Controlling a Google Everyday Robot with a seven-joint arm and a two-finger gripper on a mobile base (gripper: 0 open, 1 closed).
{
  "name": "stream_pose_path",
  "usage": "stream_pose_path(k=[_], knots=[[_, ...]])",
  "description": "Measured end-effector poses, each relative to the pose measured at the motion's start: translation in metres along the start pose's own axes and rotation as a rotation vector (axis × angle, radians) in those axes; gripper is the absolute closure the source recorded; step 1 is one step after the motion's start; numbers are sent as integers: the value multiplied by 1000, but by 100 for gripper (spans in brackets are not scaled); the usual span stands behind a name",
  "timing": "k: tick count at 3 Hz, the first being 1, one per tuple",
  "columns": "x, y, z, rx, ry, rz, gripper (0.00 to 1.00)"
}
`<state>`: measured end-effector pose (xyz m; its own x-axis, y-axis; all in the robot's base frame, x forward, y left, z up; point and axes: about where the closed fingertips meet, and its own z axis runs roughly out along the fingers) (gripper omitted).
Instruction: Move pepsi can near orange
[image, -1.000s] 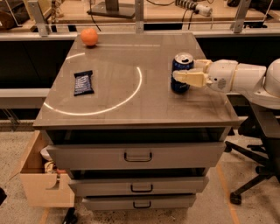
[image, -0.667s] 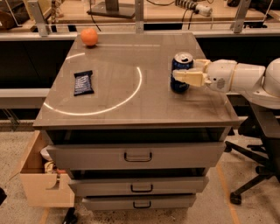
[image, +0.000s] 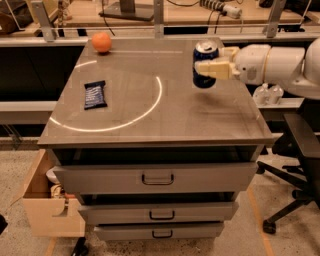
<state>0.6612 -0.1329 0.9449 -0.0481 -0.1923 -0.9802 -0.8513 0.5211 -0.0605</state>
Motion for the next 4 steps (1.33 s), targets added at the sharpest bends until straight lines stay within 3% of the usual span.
stream_pose_path(k=[1, 2, 3, 4], knots=[[-64, -19, 18, 11, 67, -70, 100], [-87, -43, 60, 9, 144, -60, 100], [-101, -49, 133, -26, 173, -50, 100], [-123, -43, 199, -46, 153, -56, 100]])
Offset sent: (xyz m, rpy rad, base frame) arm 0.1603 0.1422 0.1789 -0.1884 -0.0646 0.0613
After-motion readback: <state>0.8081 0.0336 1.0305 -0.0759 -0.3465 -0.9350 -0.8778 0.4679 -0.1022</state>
